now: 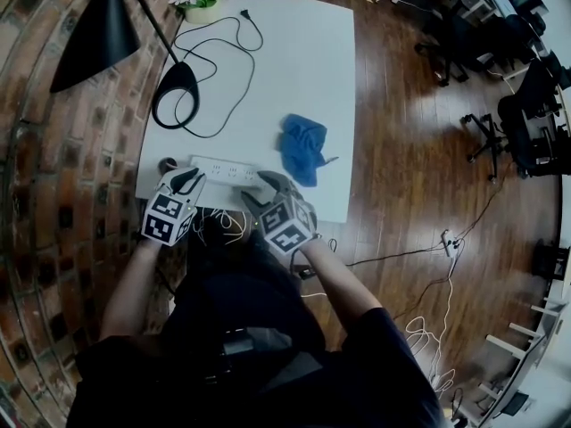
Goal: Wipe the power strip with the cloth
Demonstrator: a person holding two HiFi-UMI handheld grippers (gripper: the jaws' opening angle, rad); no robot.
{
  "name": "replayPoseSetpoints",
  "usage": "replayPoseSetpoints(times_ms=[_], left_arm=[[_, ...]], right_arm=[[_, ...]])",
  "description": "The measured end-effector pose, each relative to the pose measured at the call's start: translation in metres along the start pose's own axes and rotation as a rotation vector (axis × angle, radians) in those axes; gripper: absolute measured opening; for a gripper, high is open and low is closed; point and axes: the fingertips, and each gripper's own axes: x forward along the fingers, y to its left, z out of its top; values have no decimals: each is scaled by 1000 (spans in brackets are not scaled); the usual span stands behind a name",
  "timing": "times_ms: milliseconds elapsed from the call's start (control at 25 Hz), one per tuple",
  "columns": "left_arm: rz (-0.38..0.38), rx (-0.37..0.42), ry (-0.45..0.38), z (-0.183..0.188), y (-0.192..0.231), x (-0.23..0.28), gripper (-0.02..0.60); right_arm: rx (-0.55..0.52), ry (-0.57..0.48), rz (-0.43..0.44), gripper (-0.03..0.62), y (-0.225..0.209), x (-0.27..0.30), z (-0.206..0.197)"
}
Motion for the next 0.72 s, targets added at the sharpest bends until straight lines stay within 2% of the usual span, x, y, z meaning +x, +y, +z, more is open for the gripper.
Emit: replayPoseSetpoints(times_ms=[120,240,400,480,520,600,680,720], left_arm=[[9,-37,-34,8,1,-9,66],[7,-107,-67,15,4,-15,63],[-18,-265,-105,23,5,-20,10],[-24,-284,-106,25,3,-21,-8],[-28,-276,-102,25,-1,-21,-8],[-36,-256,-96,28,-10,-23,-8],[-36,-253,-98,31,-20,-25,-8],[-35,-257,-102,34,-24,-26,-8]], right_arm=[[72,-90,40,209,2,-8,17],[256,-191,89,209,-2,-21,27],[524,-309,152,209,-17,-39,37],[617,-371,207,207,-24,-49,43],[651,-407,245,186,-26,-56,46],[716,-484,322,82,-30,-72,51],[769,-535,374,52,-33,-87,49],[775,-540,382,12,-34,-91,46]])
